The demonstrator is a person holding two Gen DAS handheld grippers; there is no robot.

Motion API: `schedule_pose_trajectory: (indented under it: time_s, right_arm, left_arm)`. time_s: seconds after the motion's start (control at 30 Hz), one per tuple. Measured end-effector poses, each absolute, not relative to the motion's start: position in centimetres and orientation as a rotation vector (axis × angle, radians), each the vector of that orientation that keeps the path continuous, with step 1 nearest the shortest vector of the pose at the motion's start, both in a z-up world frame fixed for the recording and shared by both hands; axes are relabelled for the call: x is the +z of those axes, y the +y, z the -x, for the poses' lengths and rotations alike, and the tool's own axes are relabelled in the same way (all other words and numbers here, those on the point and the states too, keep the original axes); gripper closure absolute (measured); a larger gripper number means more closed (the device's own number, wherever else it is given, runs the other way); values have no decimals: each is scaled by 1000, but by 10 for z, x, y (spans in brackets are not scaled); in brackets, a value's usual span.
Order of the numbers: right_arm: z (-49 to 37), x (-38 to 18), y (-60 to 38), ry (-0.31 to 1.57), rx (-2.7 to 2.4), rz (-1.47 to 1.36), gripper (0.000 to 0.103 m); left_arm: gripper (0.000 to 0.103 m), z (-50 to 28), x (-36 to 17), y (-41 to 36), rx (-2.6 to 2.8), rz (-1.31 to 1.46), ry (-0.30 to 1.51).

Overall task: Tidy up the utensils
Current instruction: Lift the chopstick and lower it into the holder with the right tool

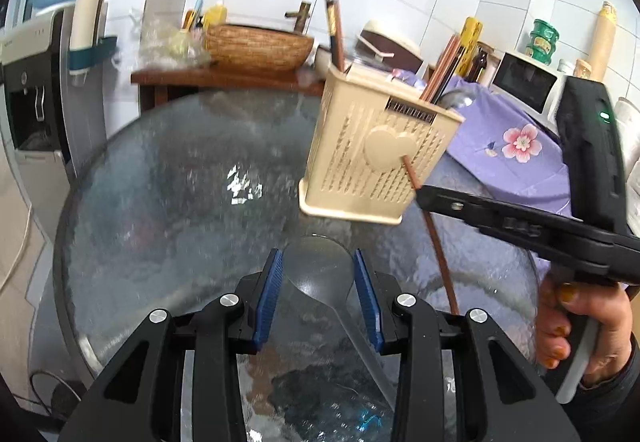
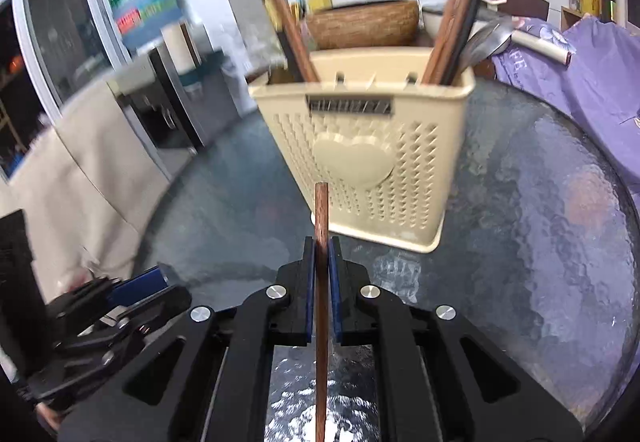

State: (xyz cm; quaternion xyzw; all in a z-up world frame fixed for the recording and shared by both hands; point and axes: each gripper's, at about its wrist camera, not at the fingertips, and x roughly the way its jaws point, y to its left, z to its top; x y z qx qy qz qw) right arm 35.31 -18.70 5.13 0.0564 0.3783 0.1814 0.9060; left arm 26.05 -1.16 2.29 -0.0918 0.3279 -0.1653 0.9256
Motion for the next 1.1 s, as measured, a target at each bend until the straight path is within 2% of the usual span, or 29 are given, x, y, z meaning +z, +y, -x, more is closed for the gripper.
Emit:
schedule_pose_trajectory:
  time_s: [0.6,1.1]
  right_arm:
    - [-297,136,-233,624,512,-140,96]
    - [-301,219,-239,468,489,-92,96]
  left_arm:
    - [67,-258,85,-40,-386,111,554]
    - [67,-281,171,-38,-308,53,384]
